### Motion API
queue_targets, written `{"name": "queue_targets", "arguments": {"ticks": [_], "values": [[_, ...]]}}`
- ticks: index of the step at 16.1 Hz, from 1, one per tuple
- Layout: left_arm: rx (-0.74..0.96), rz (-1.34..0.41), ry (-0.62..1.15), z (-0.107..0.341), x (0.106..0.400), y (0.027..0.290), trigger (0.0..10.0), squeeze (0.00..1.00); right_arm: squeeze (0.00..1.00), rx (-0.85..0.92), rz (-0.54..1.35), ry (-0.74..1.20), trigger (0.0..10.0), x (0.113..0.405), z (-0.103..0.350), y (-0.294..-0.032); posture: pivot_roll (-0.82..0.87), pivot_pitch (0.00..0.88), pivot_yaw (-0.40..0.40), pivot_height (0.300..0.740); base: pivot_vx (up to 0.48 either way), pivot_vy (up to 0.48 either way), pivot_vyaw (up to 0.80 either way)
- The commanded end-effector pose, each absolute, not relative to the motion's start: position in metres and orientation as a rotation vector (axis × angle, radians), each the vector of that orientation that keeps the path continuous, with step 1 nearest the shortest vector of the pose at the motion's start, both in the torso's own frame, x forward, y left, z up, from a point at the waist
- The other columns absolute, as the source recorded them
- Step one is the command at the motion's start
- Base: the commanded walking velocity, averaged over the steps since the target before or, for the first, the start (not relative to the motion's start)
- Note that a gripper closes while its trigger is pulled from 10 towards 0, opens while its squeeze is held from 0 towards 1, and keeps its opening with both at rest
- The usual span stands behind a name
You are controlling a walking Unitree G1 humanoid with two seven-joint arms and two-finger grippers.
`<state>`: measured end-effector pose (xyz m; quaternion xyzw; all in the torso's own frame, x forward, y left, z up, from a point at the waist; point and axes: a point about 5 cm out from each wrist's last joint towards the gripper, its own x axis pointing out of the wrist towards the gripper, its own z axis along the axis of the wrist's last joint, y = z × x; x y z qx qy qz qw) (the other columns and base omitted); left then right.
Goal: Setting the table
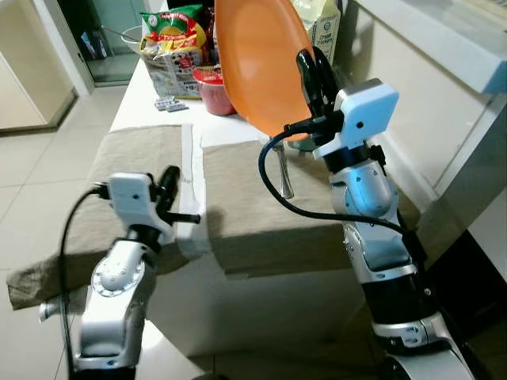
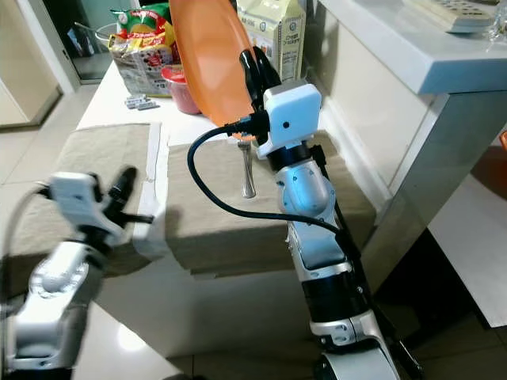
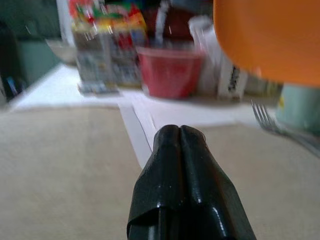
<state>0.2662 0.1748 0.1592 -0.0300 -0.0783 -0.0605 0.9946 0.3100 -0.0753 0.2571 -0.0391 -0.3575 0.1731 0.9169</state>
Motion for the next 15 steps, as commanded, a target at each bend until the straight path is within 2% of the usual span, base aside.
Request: {"name": "queue_targets", "arguments": {"ticks": [1,5,11,15], "values": [[-0.041,-0.123,-0.202,0.175,0.261,0.178,10.0,0.00,0.09,-0.089,0.358,-0.799,0.0,0.306,0.266,-0.075,-0.08,0.000,0.083,0.740,0.000,0.000,0.00],[-0.030,-0.139,-0.200,0.176,0.251,0.174,10.0,0.00,0.09,-0.099,0.343,-0.794,0.0,0.305,0.263,-0.079,-0.08,0.000,0.089,0.740,0.000,0.000,0.00],[-0.092,-0.148,-0.151,0.174,0.255,0.169,10.0,0.00,0.09,-0.108,0.345,-0.789,0.0,0.306,0.260,-0.080,-0.08,0.000,0.079,0.740,0.000,0.000,0.00],[-0.115,-0.146,-0.158,0.175,0.259,0.172,10.0,0.00,0.10,-0.114,0.344,-0.765,0.0,0.307,0.253,-0.081,-0.08,0.000,0.079,0.740,-0.388,0.000,0.00]]}}
